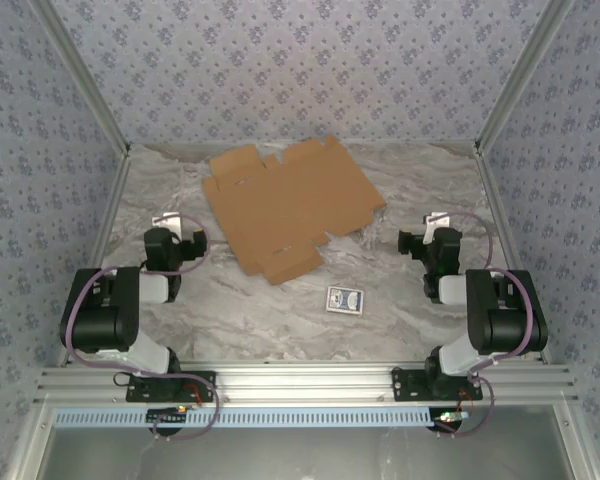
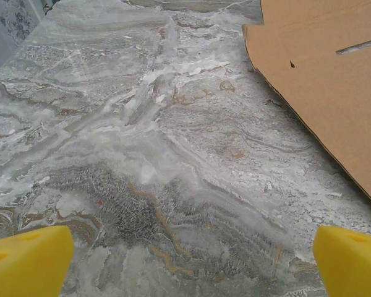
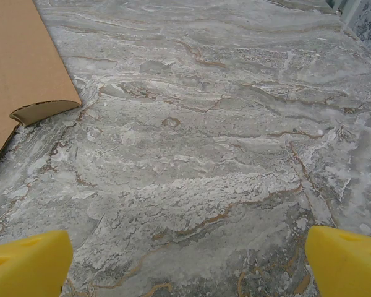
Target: Fold the paper box
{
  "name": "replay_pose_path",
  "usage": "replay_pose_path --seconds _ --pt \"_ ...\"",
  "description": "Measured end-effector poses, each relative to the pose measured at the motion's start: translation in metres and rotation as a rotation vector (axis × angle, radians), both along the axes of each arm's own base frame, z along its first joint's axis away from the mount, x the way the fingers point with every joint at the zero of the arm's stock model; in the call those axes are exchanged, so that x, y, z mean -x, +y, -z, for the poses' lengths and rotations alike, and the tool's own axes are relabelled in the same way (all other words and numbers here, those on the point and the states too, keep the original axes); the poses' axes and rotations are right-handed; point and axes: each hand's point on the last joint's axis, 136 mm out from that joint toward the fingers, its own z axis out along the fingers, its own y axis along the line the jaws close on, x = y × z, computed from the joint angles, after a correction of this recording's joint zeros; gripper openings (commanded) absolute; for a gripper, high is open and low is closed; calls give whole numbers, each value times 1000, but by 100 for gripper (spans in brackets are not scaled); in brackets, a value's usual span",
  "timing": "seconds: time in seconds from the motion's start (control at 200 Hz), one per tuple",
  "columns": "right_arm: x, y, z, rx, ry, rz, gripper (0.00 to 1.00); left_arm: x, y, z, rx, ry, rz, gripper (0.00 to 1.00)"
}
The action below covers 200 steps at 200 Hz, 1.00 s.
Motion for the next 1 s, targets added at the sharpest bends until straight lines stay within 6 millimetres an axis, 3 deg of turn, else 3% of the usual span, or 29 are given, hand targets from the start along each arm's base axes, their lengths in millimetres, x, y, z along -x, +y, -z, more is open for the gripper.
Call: replay_pose_path --seconds 0.835,0.904,0.999 --pt "0 0 0 0 0 1 99 -1 -2 0 11 23 11 99" --pt "2 -2 -1 -1 7 16 99 -4 0 -11 19 36 -8 99" --pt "8 -10 -18 -11 11 76 99 -5 8 -51 48 -22 -77 99"
